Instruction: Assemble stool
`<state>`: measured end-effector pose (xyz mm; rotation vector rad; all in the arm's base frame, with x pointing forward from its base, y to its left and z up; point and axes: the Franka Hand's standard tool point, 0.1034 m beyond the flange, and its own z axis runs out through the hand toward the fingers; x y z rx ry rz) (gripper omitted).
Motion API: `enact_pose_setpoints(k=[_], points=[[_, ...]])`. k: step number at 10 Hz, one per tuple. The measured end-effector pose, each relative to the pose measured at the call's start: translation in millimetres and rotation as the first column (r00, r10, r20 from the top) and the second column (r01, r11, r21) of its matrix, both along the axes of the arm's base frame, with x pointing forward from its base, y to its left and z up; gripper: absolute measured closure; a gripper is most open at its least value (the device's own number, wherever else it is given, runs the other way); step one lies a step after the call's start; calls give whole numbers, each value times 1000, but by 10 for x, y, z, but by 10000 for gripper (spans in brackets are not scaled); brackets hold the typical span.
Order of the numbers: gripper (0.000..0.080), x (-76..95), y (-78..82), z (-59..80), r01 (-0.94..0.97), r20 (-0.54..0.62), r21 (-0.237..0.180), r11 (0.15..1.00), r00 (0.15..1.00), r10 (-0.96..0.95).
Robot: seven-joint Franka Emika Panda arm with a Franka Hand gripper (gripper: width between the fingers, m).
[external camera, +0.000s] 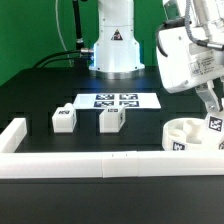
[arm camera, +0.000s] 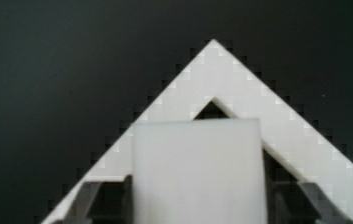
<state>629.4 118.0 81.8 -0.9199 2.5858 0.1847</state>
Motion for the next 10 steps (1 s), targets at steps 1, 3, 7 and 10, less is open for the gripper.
enact_pose_setpoints(k=[1, 3, 7, 10], points=[[464, -6, -4, -2, 0, 1, 1, 1000, 1000, 0], [464, -7, -17, -2, 27, 1, 11, 1000, 1000, -27], [392, -11, -20, -6, -5, 12, 2, 1000, 1000, 5], [160, 29, -68, 105, -183, 72, -64, 981, 980, 187]])
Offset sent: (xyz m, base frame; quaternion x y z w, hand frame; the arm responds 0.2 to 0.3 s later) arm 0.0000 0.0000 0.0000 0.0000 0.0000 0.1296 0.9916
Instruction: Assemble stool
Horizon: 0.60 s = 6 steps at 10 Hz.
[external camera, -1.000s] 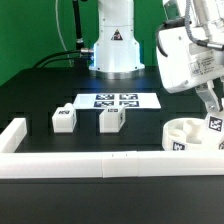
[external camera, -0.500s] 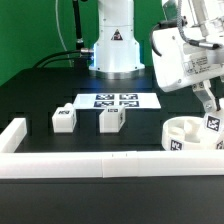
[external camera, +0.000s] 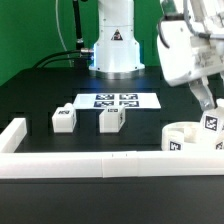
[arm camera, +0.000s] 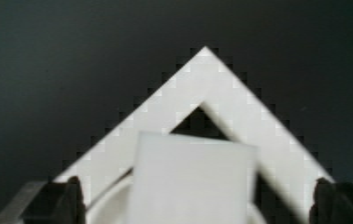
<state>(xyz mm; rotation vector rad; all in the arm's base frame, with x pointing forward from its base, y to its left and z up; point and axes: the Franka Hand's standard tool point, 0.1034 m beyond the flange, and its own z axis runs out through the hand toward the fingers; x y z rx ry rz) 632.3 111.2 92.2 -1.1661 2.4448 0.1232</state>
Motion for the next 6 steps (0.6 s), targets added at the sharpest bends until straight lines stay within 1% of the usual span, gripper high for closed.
enact_pose_setpoints(k=[1, 2, 3, 4, 5, 6], points=[[153, 44, -63, 129, -151, 60, -61, 987, 986, 154], [153, 48, -27, 192, -343, 74, -113, 932, 933, 352], [151, 62, 12, 223, -470, 75, -158, 868, 871, 485], [151, 41, 60, 190, -513, 66, -180, 839, 845, 531], [151, 42, 45, 183, -544, 68, -199, 815, 822, 566], [151, 44, 31, 181, -604, 71, -236, 761, 771, 633]])
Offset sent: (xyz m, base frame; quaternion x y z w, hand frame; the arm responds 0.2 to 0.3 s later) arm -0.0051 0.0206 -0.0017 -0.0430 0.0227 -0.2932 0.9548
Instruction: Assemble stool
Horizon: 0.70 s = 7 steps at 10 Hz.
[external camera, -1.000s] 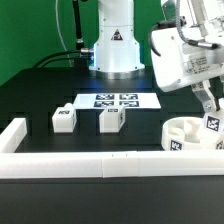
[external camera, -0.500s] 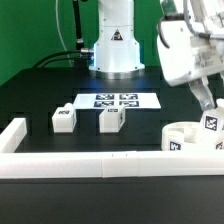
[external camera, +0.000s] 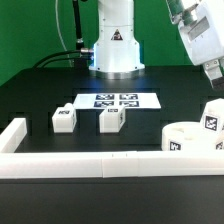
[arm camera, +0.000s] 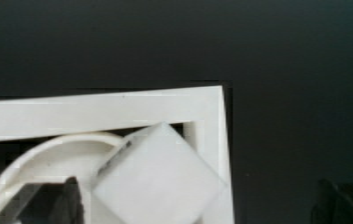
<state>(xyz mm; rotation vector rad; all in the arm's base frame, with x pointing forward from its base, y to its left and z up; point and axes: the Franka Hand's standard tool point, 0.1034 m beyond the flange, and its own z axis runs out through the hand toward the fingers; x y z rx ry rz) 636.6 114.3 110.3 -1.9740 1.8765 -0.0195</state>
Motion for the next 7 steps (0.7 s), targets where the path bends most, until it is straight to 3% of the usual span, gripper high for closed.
enact_pose_setpoints(k=[2, 4, 5, 6, 7], points=[[151, -38, 35, -11, -296, 10, -84, 952, 955, 297], [151, -23, 6, -53, -598, 48, -196, 777, 785, 617], [151, -53, 67, -107, -695, 32, -198, 691, 700, 714], [151, -60, 78, -133, -742, 38, -227, 630, 640, 767], [151, -59, 61, -136, -764, 37, -242, 598, 609, 792]])
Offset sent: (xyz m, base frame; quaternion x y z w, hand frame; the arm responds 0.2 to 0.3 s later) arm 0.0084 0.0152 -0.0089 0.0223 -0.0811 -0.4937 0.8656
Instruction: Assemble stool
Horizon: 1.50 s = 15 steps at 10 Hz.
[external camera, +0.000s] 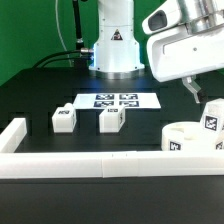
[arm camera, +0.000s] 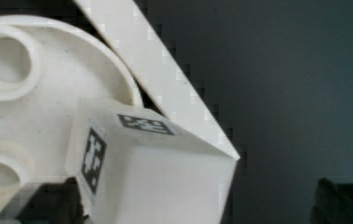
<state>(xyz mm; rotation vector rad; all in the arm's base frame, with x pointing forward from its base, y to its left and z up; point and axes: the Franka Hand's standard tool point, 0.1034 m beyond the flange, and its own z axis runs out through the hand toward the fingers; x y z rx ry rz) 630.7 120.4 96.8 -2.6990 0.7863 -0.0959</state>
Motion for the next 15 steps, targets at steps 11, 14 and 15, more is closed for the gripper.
enact_pose_setpoints(k=[11, 14, 15], points=[[173, -59, -171, -257, -817, -10, -272, 509, 531, 847], [459, -38, -212, -249, -755, -11, -264, 600, 624, 781], [459, -31, -251, -249, -693, -17, -255, 674, 700, 714]])
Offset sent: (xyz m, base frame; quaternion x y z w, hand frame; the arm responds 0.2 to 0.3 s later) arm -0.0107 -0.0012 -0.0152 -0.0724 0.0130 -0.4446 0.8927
